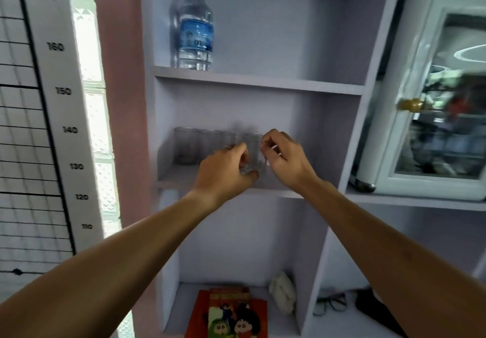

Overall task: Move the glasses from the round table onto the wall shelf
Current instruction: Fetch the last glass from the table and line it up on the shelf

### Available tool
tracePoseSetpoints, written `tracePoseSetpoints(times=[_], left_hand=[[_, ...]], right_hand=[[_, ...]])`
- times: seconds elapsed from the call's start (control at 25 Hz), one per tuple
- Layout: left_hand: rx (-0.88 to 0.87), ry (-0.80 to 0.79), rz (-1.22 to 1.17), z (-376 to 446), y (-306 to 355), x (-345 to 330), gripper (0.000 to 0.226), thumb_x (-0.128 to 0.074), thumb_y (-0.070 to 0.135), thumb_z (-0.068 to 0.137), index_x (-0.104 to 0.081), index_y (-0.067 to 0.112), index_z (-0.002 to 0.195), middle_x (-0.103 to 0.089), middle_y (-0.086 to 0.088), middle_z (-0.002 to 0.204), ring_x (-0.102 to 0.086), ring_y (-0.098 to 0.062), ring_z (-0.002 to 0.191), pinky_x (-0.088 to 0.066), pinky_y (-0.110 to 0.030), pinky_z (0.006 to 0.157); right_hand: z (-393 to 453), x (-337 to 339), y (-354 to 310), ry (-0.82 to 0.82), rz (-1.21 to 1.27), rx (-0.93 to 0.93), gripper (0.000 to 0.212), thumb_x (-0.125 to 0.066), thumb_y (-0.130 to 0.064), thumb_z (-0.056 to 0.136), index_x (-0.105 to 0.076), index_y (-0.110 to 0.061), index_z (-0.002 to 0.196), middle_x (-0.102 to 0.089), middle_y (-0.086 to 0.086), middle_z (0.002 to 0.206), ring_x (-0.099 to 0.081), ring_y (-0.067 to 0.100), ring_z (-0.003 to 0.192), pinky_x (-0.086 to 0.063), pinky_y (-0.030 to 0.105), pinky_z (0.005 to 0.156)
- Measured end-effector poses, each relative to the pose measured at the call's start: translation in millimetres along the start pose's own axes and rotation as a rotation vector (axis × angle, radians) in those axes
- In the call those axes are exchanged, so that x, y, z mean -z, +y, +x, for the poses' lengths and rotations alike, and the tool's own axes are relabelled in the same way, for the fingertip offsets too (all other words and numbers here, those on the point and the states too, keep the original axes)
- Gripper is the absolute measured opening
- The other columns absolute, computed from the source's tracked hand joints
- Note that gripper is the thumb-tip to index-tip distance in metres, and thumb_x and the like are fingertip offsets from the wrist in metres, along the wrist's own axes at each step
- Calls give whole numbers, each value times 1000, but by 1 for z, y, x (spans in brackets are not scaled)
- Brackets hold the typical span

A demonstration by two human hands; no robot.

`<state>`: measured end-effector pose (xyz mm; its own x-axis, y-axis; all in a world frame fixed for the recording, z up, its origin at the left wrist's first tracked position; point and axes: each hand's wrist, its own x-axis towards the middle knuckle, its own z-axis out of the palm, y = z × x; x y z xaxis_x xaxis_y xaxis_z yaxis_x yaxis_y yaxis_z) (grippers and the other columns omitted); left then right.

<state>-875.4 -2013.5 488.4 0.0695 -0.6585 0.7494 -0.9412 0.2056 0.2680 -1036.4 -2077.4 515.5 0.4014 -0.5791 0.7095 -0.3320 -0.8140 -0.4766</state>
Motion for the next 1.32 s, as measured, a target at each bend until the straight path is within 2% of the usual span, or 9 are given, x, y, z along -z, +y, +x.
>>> tracePoseSetpoints(times=[0.12,0.24,0.4,0.52,0.64,0.76,1.0,1.2,1.32], left_hand=[[-21,-56,-49,7,23,-27,27,-65,50,73,-45,32,78,-55,14,73,-56,-12,65,-40,-25,52],[-9,-84,-71,14,35,-44,26,-67,47,75,-47,31,81,-59,12,78,-59,-15,69,-47,-30,57],[4,-109,-80,23,35,-56,26,-68,42,78,-57,24,94,-69,1,93,-66,-25,81,-54,-36,64],[11,-130,-82,26,32,-63,34,-65,44,81,-60,22,107,-72,-3,106,-68,-30,93,-57,-40,72],[39,-123,-96,29,32,-67,40,-61,47,81,-62,22,112,-73,-4,113,-67,-33,101,-57,-40,76],[37,-137,-84,31,32,-69,43,-61,44,81,-61,20,117,-72,-5,117,-66,-34,106,-57,-42,80],[36,-122,-99,28,32,-68,46,-53,50,86,-63,20,118,-73,-3,113,-67,-31,103,-57,-41,80],[59,-130,-109,27,22,-59,48,-56,55,88,-62,23,123,-72,2,115,-68,-22,103,-56,-38,83],[-16,46,-25,23,-2,-40,41,-57,50,87,-66,23,116,-70,1,111,-64,-25,104,-52,-36,83]], right_hand=[[-15,22,22,29,-20,-84,11,-51,-17,94,-56,-23,87,-59,4,93,-57,14,72,-46,28,69],[-18,31,33,59,-18,-135,11,-51,-20,94,-56,-29,89,-61,2,94,-58,11,74,-43,22,67],[-13,33,43,119,27,-278,17,-57,-33,94,-54,-39,110,-65,-13,90,-64,3,76,-45,10,59],[-8,30,51,133,-19,-352,30,-60,-33,94,-53,-36,123,-61,-19,84,-63,0,75,-43,9,55],[-3,28,60,165,-41,-394,35,-58,-33,95,-55,-36,129,-59,-20,81,-61,1,74,-41,9,56],[2,25,67,155,-58,-401,38,-56,-34,96,-56,-36,134,-61,-14,89,-57,-3,74,-38,6,60],[6,20,70,158,-47,-415,39,-56,-36,95,-57,-35,135,-63,-10,104,-58,6,84,-41,12,66],[10,18,66,143,-18,-440,39,-57,-36,94,-58,-34,133,-70,0,112,-63,10,85,-47,19,69],[6,13,56,178,-105,-351,44,-60,-33,93,-55,-32,136,-61,8,130,-62,24,108,-53,33,91]])
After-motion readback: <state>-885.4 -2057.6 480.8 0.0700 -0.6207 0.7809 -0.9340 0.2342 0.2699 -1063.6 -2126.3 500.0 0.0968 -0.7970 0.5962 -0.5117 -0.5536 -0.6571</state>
